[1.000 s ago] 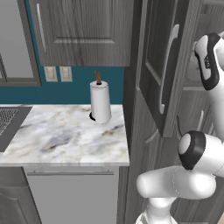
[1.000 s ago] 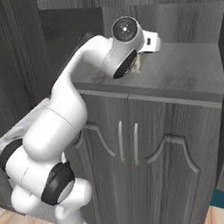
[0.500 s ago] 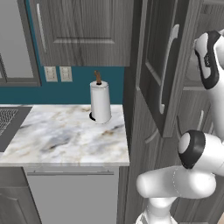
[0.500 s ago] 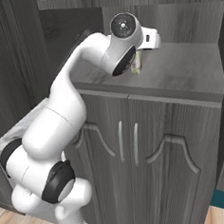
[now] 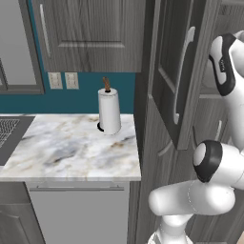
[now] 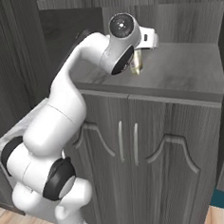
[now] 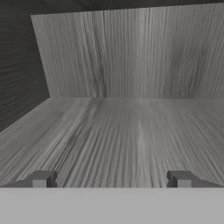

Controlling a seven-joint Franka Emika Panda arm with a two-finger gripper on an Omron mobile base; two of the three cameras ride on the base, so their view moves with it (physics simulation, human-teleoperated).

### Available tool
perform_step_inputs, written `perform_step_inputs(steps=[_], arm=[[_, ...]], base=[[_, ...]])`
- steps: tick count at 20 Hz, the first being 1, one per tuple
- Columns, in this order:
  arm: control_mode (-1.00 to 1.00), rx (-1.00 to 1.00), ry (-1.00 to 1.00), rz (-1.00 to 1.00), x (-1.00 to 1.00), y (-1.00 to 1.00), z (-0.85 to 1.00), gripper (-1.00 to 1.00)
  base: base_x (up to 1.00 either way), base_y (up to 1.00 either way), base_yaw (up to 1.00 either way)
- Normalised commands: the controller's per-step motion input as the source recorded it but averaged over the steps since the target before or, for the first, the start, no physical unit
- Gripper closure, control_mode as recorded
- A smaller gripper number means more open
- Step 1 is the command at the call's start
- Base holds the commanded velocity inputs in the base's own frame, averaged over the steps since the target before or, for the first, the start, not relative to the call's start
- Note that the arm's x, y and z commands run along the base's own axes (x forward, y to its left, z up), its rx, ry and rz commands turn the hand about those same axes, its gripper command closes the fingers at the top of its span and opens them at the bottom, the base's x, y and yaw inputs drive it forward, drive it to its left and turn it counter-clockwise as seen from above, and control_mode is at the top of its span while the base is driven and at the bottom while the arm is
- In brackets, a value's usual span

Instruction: Pick the beer, boxed drink from the counter and place them in the open cabinet.

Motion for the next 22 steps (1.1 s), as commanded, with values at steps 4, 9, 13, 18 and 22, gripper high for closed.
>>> perform_step_inputs(steps=[4, 9, 13, 18, 22], arm=[[-1.00, 0.00, -0.06, 0.02, 0.19, 0.00, -0.18, -1.00], [-1.00, 0.00, -0.10, 0.03, 0.18, 0.00, -0.18, -1.00], [-1.00, 0.01, -0.05, 0.01, 0.03, -0.01, -0.03, -1.00], [-1.00, 0.00, 0.00, 0.00, -0.39, -0.20, 0.02, -1.00], [-1.00, 0.00, 0.00, 0.00, -0.51, -0.10, 0.05, -1.00]], base=[[0.00, 0.00, 0.00], [0.00, 0.00, 0.00], [0.00, 0.00, 0.00], [0.00, 0.00, 0.00], [0.00, 0.00, 0.00]])
